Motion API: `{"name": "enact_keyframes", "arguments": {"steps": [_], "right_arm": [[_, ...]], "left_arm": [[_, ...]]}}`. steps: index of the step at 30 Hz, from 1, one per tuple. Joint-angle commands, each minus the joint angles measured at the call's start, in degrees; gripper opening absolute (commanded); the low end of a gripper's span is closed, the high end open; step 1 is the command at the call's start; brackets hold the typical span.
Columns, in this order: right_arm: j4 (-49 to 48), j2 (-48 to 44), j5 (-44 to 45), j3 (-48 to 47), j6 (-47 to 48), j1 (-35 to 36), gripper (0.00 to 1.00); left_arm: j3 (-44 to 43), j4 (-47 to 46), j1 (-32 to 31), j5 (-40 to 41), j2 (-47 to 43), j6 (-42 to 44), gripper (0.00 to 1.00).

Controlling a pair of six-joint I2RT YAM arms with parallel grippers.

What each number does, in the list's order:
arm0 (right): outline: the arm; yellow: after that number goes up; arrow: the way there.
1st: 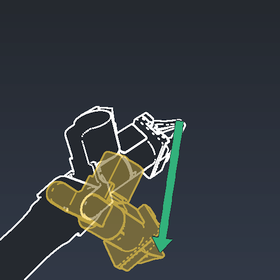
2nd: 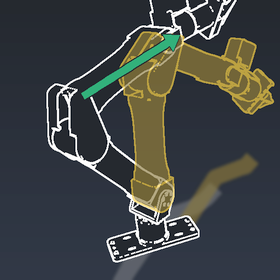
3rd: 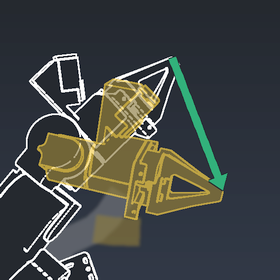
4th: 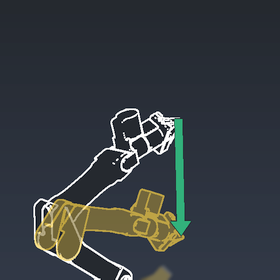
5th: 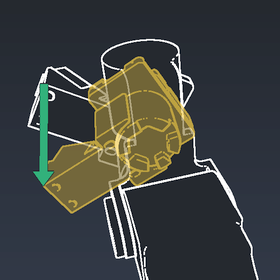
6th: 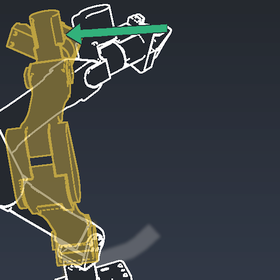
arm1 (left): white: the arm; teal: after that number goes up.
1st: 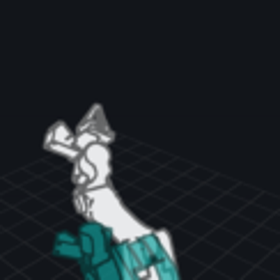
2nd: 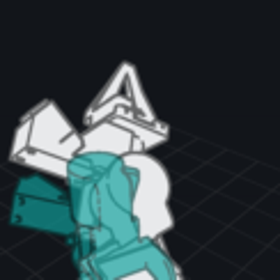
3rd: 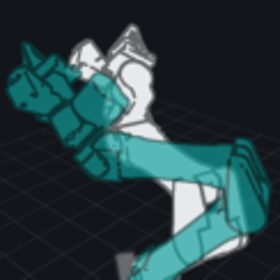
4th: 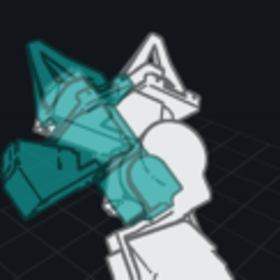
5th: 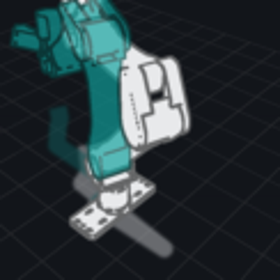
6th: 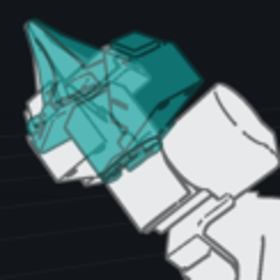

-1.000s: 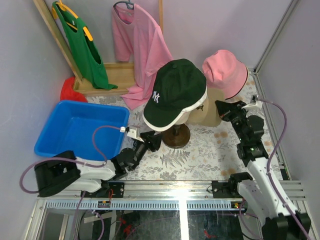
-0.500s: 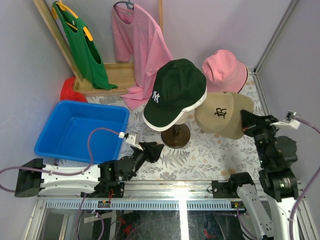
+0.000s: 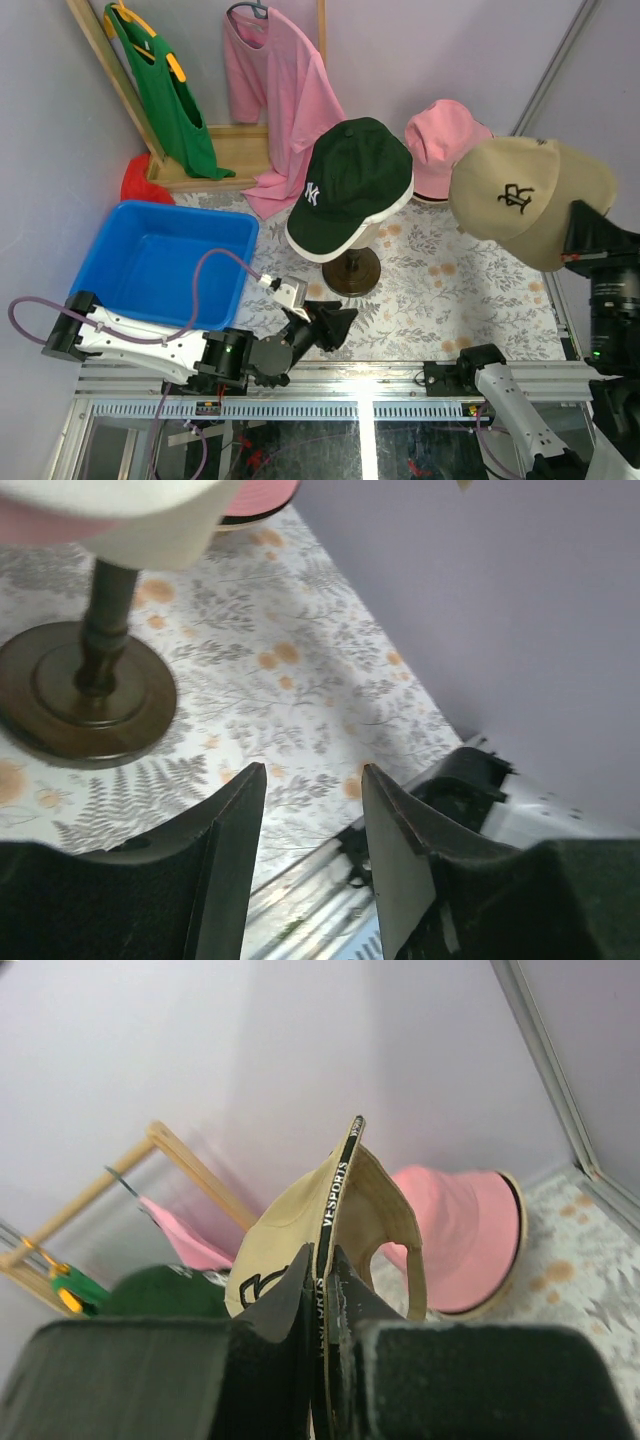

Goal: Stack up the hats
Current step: Place the hat stand at the center of the board, then stack the hat on the hat.

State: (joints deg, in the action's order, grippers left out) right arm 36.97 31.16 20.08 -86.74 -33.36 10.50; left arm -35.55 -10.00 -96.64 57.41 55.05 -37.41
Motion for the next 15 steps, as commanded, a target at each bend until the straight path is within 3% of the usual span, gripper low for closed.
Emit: {"name": "enact_keyframes", "arguments": {"steps": [1,5,9,15], "right_arm": [[-7.2,5.1,1.4,-7.5,0.8,1.5,0.0],[-13.1,9.7,-3.8,-13.9,-2.8,1.6,0.0],[-20.8,13.6,-8.8,-17.0,-8.7,1.6,0.0],[-38.6,17.3,-14.8,-13.0,-21.1,1.6,0.0]], "left_arm": [[-9.3,1.1,-3.1,6.1,3.5,3.0,0.42],[-16.5,-2.7,-3.7,3.8,5.2,8.7,0.43],[-20.8,-15.9,-3.7,-0.4,5.4,18.8,0.44],[-27.3,-31.1,-3.4,-7.6,7.9,31.3,0.57]]}}
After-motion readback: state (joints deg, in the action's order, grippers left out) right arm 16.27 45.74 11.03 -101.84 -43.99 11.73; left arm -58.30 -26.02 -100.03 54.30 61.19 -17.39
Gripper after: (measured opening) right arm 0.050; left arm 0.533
